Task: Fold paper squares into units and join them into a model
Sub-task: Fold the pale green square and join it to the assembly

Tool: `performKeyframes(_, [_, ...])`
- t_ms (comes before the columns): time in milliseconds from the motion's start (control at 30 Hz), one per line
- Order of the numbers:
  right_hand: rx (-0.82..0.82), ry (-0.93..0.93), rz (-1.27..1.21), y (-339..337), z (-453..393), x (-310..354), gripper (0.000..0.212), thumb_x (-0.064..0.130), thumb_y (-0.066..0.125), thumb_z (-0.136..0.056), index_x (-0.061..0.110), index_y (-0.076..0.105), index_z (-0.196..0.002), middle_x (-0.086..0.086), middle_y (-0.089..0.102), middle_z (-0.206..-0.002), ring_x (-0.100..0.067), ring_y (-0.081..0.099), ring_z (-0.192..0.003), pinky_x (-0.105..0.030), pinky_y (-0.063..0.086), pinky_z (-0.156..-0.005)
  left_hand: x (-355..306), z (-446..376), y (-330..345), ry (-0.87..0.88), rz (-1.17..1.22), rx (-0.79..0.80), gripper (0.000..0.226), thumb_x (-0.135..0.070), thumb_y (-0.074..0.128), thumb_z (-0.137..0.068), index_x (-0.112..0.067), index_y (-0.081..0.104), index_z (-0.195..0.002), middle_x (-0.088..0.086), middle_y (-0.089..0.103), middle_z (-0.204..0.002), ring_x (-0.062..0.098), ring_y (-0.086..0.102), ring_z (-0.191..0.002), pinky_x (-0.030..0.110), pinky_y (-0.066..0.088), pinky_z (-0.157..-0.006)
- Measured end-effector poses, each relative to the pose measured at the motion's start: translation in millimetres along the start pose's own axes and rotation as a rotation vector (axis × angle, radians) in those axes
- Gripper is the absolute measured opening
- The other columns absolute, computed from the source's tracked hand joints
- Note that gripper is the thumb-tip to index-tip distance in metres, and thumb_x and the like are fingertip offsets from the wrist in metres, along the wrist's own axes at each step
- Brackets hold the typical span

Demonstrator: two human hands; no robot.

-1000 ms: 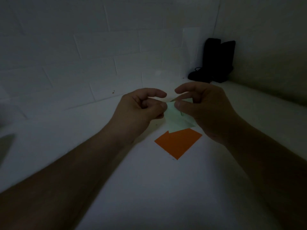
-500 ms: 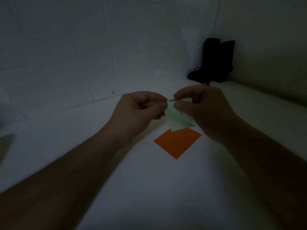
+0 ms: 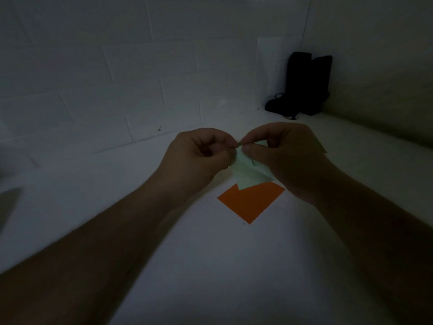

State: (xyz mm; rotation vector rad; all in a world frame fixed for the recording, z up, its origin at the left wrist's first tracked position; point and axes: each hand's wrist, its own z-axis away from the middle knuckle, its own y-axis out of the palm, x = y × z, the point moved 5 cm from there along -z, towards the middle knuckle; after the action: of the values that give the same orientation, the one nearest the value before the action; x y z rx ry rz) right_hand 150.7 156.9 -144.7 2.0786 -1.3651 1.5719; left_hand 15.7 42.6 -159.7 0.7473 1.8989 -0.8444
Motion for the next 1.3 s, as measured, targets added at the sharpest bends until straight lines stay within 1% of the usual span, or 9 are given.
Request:
performKeyframes(67, [-0.008, 0.007, -0.004, -0.2, -0.7, -1.2, 0.017, 0.006, 0.075, -0.087, 0.023, 0.075, -0.081, 0.025, 0.065, -0.058, 0.008, 0.063, -0.063, -0.005, 0.046, -0.057, -0.6, 0.0, 0.0, -0.011, 0.022, -0.001, 0.015, -0.001, 0.073, -0.090, -0.014, 0.078, -0.095, 0.015, 0.077, -0.089, 0.038, 0.074, -0.089, 0.056, 0.059, -0.087])
performKeyframes(200, [0.006, 0.046, -0.045, 0.5, -1.5, -4.0, 0.015, 0.009, 0.074, -0.088, 0.024, 0.074, -0.084, 0.022, 0.062, -0.054, 0.007, 0.061, -0.057, -0.007, 0.047, -0.056, -0.9, -0.6, -1.3, -0.039, 0.061, -0.010, 0.012, 0.001, 0.073, -0.089, -0.010, 0.078, -0.095, 0.021, 0.076, -0.090, 0.042, 0.073, -0.090, 0.056, 0.060, -0.087])
performKeyframes(333, [0.124, 0.134, -0.130, 8.5, -1.0, -10.2, 0.027, 0.009, 0.078, -0.084, 0.029, 0.071, -0.101, 0.006, 0.075, -0.083, -0.009, 0.073, -0.075, -0.024, 0.058, -0.066, -1.6, -0.5, -2.1, -0.048, 0.057, -0.020, 0.014, -0.001, 0.075, -0.088, -0.013, 0.079, -0.092, 0.020, 0.076, -0.088, 0.040, 0.074, -0.088, 0.055, 0.060, -0.086])
performKeyframes(567, [0.131, 0.135, -0.108, 9.7, -0.3, -14.2, 0.040, 0.003, 0.080, -0.079, 0.033, 0.072, -0.104, -0.002, 0.074, -0.099, -0.020, 0.074, -0.087, -0.039, 0.063, -0.075, -4.8, 2.4, 2.2, -0.049, 0.026, 0.006, 0.012, -0.002, 0.078, -0.086, -0.010, 0.079, -0.094, 0.015, 0.077, -0.084, 0.036, 0.074, -0.082, 0.047, 0.062, -0.082])
performKeyframes(733, [0.150, 0.152, -0.111, 12.3, 0.8, -15.3, 0.049, -0.003, 0.073, -0.082, 0.031, 0.069, -0.117, -0.007, 0.073, -0.102, -0.023, 0.074, -0.087, -0.035, 0.063, -0.071, -4.6, 1.6, 2.3, -0.040, 0.027, -0.005, 0.013, -0.001, 0.076, -0.086, -0.013, 0.078, -0.090, 0.018, 0.076, -0.083, 0.038, 0.073, -0.082, 0.049, 0.062, -0.081])
performKeyframes(833, [0.155, 0.155, -0.059, 10.7, 0.8, -14.3, 0.049, 0.004, 0.075, -0.085, 0.029, 0.064, -0.126, -0.005, 0.071, -0.106, -0.019, 0.074, -0.086, -0.035, 0.064, -0.073, -0.5, -0.7, 0.7, -0.071, 0.080, -0.021, 0.013, 0.002, 0.074, -0.087, -0.011, 0.077, -0.089, 0.022, 0.075, -0.086, 0.041, 0.073, -0.085, 0.053, 0.062, -0.083])
performKeyframes(1033, [0.154, 0.108, 0.039, 7.8, 0.9, -10.8, 0.058, 0.008, 0.076, -0.086, 0.025, 0.057, -0.138, 0.002, 0.071, -0.091, -0.002, 0.070, -0.070, -0.015, 0.054, -0.059, 2.7, -3.6, -4.0, -0.088, 0.094, -0.060, 0.011, 0.002, 0.074, -0.088, -0.008, 0.076, -0.088, 0.021, 0.075, -0.087, 0.037, 0.075, -0.084, 0.048, 0.064, -0.081])
performKeyframes(1167, [0.156, 0.132, 0.022, 7.6, -0.4, -13.7, 0.062, 0.008, 0.077, -0.085, 0.025, 0.054, -0.141, -0.004, 0.073, -0.097, -0.009, 0.073, -0.076, -0.021, 0.057, -0.064, 4.2, -3.9, -4.0, -0.104, 0.096, -0.065, 0.013, 0.002, 0.074, -0.088, -0.010, 0.076, -0.087, 0.020, 0.075, -0.085, 0.036, 0.075, -0.084, 0.048, 0.064, -0.081])
performKeyframes(1300, [0.153, 0.152, 0.018, 7.7, -0.3, -16.7, 0.062, 0.005, 0.074, -0.087, 0.021, 0.051, -0.143, 0.007, 0.065, -0.074, -0.004, 0.067, -0.064, -0.019, 0.053, -0.061, 5.1, -4.8, -4.6, -0.126, 0.123, -0.086, 0.012, 0.002, 0.074, -0.088, -0.009, 0.076, -0.085, 0.022, 0.075, -0.087, 0.038, 0.075, -0.086, 0.049, 0.064, -0.082])
